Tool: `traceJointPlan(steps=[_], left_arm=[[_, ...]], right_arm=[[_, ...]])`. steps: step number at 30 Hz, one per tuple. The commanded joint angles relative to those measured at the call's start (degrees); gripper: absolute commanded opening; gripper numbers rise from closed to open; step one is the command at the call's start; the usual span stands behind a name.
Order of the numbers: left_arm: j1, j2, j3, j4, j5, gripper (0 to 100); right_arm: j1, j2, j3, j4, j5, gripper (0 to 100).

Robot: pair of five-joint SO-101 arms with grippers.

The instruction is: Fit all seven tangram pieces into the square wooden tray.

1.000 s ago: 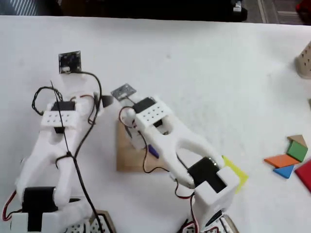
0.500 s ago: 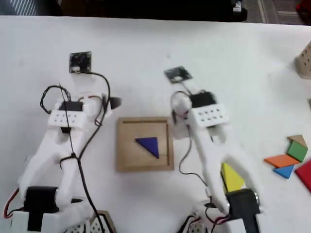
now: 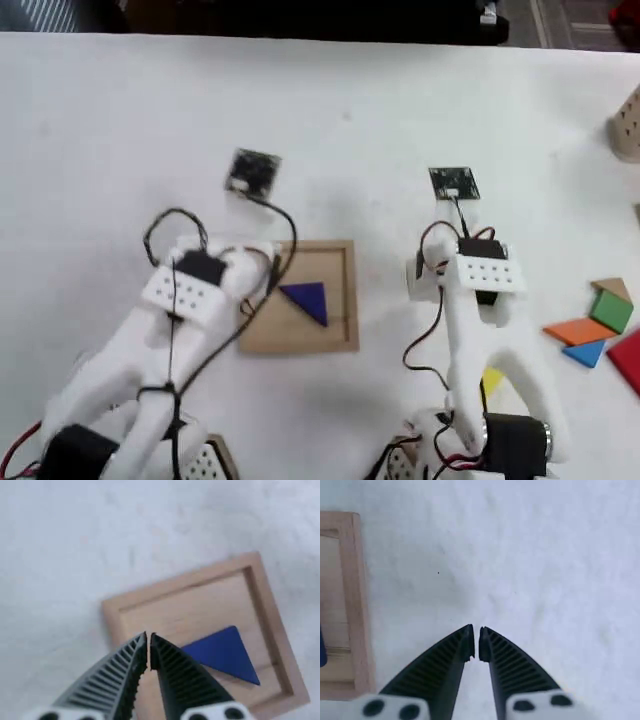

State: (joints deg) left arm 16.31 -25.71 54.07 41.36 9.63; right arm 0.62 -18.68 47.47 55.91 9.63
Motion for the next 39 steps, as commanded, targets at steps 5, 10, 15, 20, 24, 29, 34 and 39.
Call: traceJointPlan(steps=[5, 10, 15, 20, 24, 29, 34, 39], left_arm=[[21.1, -9.8, 10.9, -12.8, -7.8, 2], [24.3, -9.7, 15.5, -29.6, 9.4, 2], [24.3, -8.7, 17.1, -32.6, 6.7, 2], [24.0, 5.8, 10.1, -32.7, 6.1, 2], [23.3, 15.4, 4.4, -31.6, 6.1, 2], [22.0, 14.6, 4.0, -29.5, 6.1, 2], [20.0, 14.5, 4.0, -24.3, 6.1, 2], [17.0, 14.4, 1.1, -12.8, 6.2, 2]], right_arm=[[1.1, -1.8, -0.3, -1.0, -1.7, 2.3], [0.8, -1.8, -0.1, -2.5, -1.8, 2.4], [0.8, -1.7, 0.1, -3.5, -2.0, 2.4], [0.7, -1.7, 0.1, -3.5, -2.0, 2.4], [0.7, -1.7, 0.1, -3.5, -2.0, 2.4], [0.7, -1.7, 0.5, -3.6, -2.0, 2.4], [0.7, -1.7, 1.5, -5.2, -2.0, 2.4], [0.7, -1.7, 1.5, -5.5, -2.0, 2.4]])
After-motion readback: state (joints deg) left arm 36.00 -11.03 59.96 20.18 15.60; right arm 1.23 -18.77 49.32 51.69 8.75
